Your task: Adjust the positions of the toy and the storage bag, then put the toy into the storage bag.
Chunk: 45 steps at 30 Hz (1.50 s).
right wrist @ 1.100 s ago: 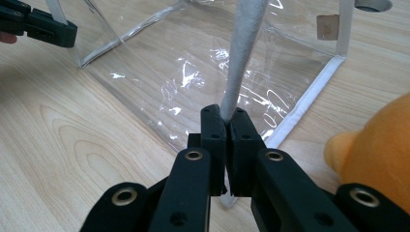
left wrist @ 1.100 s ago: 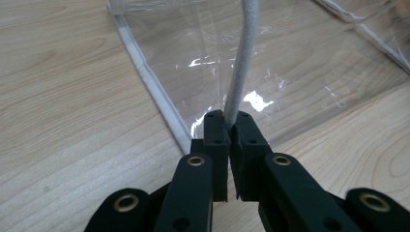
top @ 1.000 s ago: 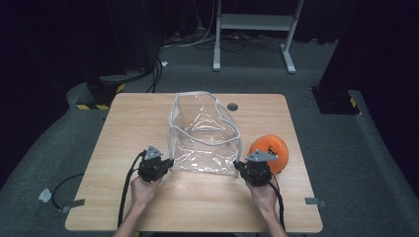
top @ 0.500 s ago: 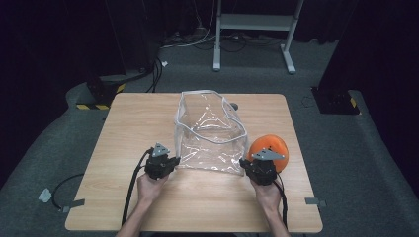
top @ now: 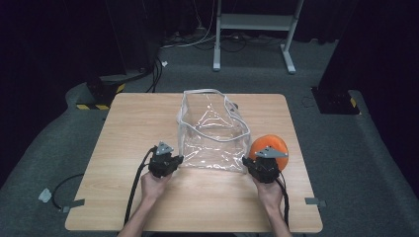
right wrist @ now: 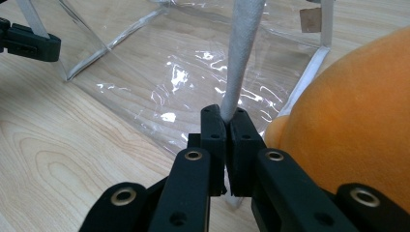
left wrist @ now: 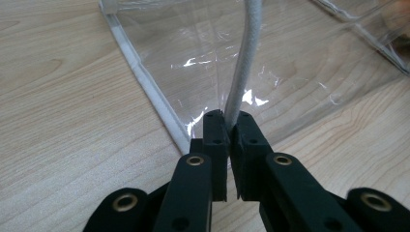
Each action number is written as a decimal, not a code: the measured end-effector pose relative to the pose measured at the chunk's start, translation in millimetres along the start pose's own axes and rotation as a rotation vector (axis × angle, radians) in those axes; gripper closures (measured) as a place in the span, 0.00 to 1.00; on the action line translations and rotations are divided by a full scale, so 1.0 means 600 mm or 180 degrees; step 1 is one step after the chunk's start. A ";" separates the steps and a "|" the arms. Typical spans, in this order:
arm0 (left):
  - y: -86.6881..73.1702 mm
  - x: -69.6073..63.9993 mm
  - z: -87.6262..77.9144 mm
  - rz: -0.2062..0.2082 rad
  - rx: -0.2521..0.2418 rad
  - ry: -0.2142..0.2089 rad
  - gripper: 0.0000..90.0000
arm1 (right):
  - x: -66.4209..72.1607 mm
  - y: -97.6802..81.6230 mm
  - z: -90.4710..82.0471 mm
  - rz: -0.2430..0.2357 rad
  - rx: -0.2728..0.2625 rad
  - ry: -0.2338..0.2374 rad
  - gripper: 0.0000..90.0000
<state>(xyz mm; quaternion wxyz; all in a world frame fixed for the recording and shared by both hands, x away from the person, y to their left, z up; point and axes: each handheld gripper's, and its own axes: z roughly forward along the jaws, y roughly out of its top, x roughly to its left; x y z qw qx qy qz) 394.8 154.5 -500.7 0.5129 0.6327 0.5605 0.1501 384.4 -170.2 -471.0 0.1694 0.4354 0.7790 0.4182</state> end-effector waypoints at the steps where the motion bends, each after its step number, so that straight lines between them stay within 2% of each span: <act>1: 0.000 0.000 -0.001 0.0009 0.0005 -0.0001 0.93 | 0.000 0.000 0.000 0.0003 0.0000 0.0002 0.96; 5: -0.001 0.000 -0.002 -0.0010 -0.0001 -0.0033 0.87 | -0.001 -0.001 0.000 0.0028 -0.0010 0.0023 0.94; 6: -0.002 -0.001 -0.002 -0.0011 0.0001 -0.0037 0.81 | -0.002 -0.001 0.000 0.0048 -0.0015 0.0043 0.89; 7: -0.003 -0.001 -0.003 -0.0012 0.0004 -0.0037 0.81 | -0.002 -0.001 0.000 0.0048 -0.0015 0.0043 0.89; 8: -0.003 0.000 -0.005 0.0022 0.0034 -0.0037 0.78 | -0.002 -0.002 0.000 0.0056 -0.0016 0.0056 0.87; 11: -0.005 0.001 -0.010 0.0019 0.0004 -0.0024 0.66 | 0.001 -0.002 -0.002 0.0062 -0.0033 0.0053 0.78; 14: -0.008 0.003 -0.016 0.0016 -0.0001 0.0009 0.55 | 0.003 -0.003 -0.004 0.0060 -0.0049 0.0053 0.71; 19: -0.015 0.014 -0.028 -0.0004 -0.0020 0.0108 0.43 | 0.007 -0.009 -0.014 0.0065 -0.0067 0.0039 0.60; 22: -0.015 0.019 -0.034 0.0016 -0.0005 0.0127 0.41 | 0.007 -0.013 -0.019 0.0065 -0.0081 0.0045 0.57; 29: -0.016 0.036 -0.051 -0.0031 -0.0040 0.0192 0.35 | 0.007 -0.022 -0.034 0.0076 -0.0114 0.0067 0.53; 33: -0.022 0.052 -0.055 -0.0098 -0.0049 0.0299 0.34 | 0.004 -0.036 -0.043 0.0071 -0.0125 0.0062 0.51; 35: -0.027 0.069 -0.057 -0.0094 -0.0010 0.0440 0.34 | 0.001 -0.043 -0.048 0.0062 -0.0142 0.0056 0.51; 36: -0.027 0.069 -0.057 -0.0094 -0.0010 0.0440 0.33 | 0.001 -0.043 -0.048 0.0062 -0.0142 0.0056 0.51; 37: -0.031 0.077 -0.058 -0.0129 -0.0025 0.0535 0.33 | -0.001 -0.050 -0.053 0.0044 -0.0162 0.0042 0.50; 45: -0.036 0.105 -0.061 -0.0189 -0.0023 0.0740 0.33 | -0.010 -0.065 -0.065 0.0059 -0.0236 0.0015 0.48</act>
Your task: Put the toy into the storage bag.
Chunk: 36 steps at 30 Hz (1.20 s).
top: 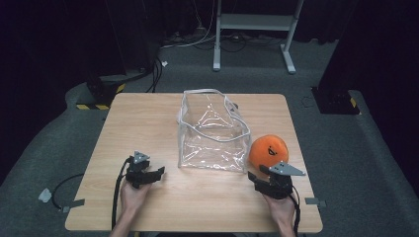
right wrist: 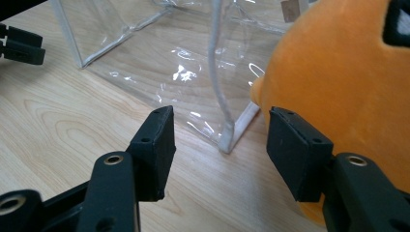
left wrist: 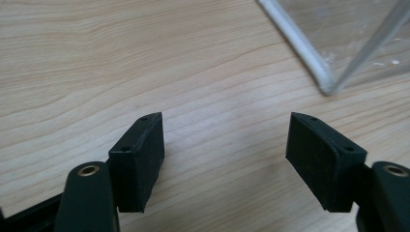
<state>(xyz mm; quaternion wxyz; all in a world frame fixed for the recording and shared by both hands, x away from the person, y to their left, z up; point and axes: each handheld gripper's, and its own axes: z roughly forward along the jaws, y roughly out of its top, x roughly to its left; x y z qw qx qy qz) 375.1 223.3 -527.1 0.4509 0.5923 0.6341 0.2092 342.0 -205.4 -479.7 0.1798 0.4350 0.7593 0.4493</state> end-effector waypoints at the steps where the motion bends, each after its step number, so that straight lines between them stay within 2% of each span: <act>1: 0.000 0.002 0.001 -0.0021 -0.0050 0.0022 0.33 | -0.002 -0.002 -0.001 0.0010 0.0000 -0.0005 0.48; 3: -0.001 0.006 0.001 -0.0004 -0.0028 0.0055 0.33 | -0.004 -0.005 -0.003 0.0019 0.0011 -0.0025 0.48; 4: -0.002 0.007 0.002 -0.0044 -0.0069 0.0048 0.33 | -0.007 -0.009 -0.008 0.0046 0.0000 -0.0049 0.47; 7: -0.002 0.011 0.001 -0.0010 -0.0079 0.0080 0.33 | -0.011 -0.013 -0.013 0.0063 -0.0018 -0.0084 0.47; 8: -0.003 0.011 0.002 -0.0037 -0.0115 0.0083 0.33 | -0.012 -0.014 -0.015 0.0075 -0.0022 -0.0099 0.47; 10: -0.004 0.013 0.001 0.0016 -0.0122 0.0086 0.33 | -0.016 -0.018 -0.022 0.0090 -0.0034 -0.0137 0.46; 12: -0.005 0.013 0.002 0.0003 -0.0161 0.0084 0.33 | -0.019 -0.021 -0.027 0.0096 -0.0040 -0.0158 0.46; 13: -0.007 0.014 0.001 0.0056 -0.0147 0.0084 0.33 | -0.019 -0.021 -0.027 0.0096 -0.0040 -0.0158 0.46; 15: -0.011 0.011 0.002 0.0024 -0.0235 0.0085 0.33 | -0.021 -0.025 -0.031 0.0105 -0.0038 -0.0183 0.46; 17: -0.013 0.012 0.001 0.0087 -0.0236 0.0092 0.33 | -0.024 -0.032 -0.036 0.0116 -0.0044 -0.0218 0.45; 23: -0.012 0.012 0.002 0.0036 -0.0264 0.0087 0.33 | -0.035 -0.048 -0.046 0.0172 -0.0027 -0.0317 0.42; 29: -0.014 0.011 0.003 0.0112 -0.0244 0.0118 0.33 | -0.054 -0.057 -0.054 0.0291 -0.0061 -0.0452 0.35; 36: -0.014 0.010 0.003 0.0106 -0.0257 0.0138 0.33 | -0.079 -0.060 -0.054 0.0383 -0.0139 -0.0563 0.25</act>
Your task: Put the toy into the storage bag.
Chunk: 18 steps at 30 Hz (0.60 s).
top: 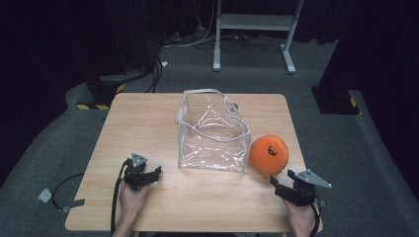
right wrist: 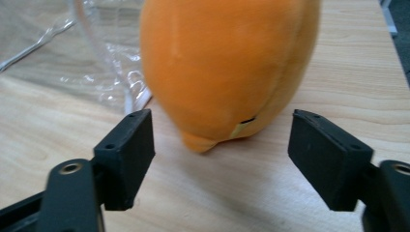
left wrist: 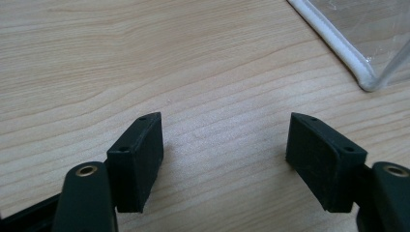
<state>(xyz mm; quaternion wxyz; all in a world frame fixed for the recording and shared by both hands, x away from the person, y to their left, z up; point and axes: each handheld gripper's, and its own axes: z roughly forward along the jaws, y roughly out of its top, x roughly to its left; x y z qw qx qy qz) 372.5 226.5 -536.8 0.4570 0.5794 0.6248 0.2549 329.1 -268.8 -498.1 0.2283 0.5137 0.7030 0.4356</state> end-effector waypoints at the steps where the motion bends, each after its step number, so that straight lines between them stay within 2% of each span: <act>1: 0.000 0.000 0.000 0.0001 0.0002 0.0003 0.33 | -0.003 0.001 0.002 0.0045 0.0003 0.0003 0.24; 6: 0.000 -0.002 0.001 -0.0036 -0.0031 0.0009 0.32 | -0.015 0.013 0.013 0.0153 0.0047 0.0016 0.16; 12: 0.000 -0.002 0.001 -0.0032 -0.0024 0.0009 0.32 | -0.017 0.029 0.020 0.0140 0.0021 0.0031 0.14; 18: 0.000 -0.002 0.001 -0.0031 -0.0023 0.0007 0.32 | -0.017 0.047 0.026 0.0140 -0.0033 0.0105 0.12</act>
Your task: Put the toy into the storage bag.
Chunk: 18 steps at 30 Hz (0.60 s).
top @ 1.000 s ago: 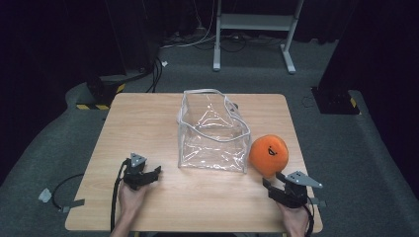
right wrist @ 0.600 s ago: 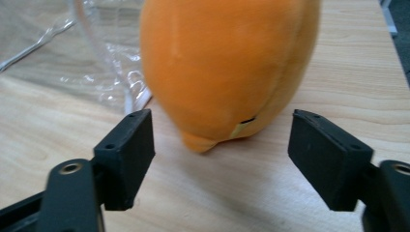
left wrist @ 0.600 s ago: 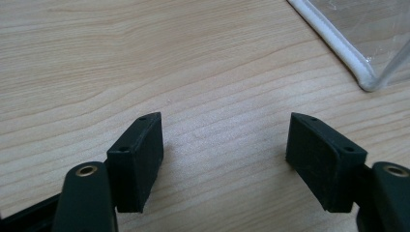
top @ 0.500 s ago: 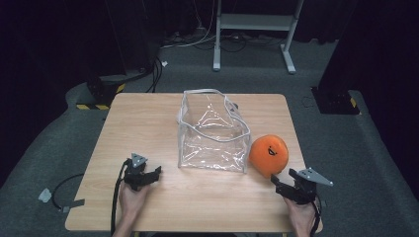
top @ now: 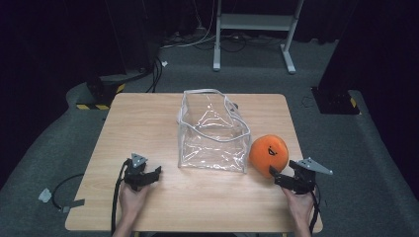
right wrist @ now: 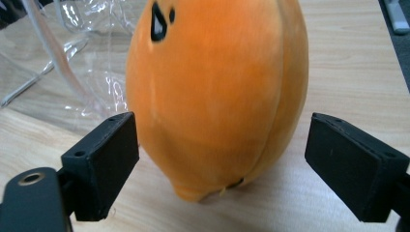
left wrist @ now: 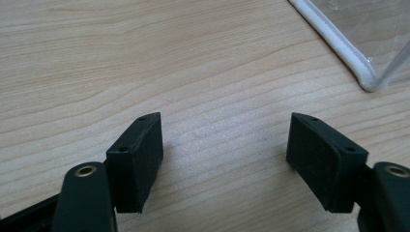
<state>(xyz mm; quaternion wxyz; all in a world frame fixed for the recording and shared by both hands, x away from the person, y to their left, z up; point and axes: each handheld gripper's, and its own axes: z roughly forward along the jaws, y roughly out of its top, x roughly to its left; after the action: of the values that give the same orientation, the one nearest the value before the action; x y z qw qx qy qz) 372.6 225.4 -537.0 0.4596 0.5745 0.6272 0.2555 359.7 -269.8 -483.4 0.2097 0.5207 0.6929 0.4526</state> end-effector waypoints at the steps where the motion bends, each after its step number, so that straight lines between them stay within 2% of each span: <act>1: 0.000 0.000 0.000 -0.0001 0.0000 0.0000 0.32 | -0.001 0.003 0.001 0.0003 -0.0010 0.0011 0.12; 18: 0.000 0.000 0.000 0.0000 0.0001 -0.0004 0.32 | -0.003 0.049 0.021 -0.0002 -0.0039 0.0062 0.10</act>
<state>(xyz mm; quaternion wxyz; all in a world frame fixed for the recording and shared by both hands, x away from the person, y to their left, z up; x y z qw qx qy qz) 372.6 225.5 -537.0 0.4599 0.5746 0.6270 0.2551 385.6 -264.9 -465.5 0.2064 0.5147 0.6923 0.4618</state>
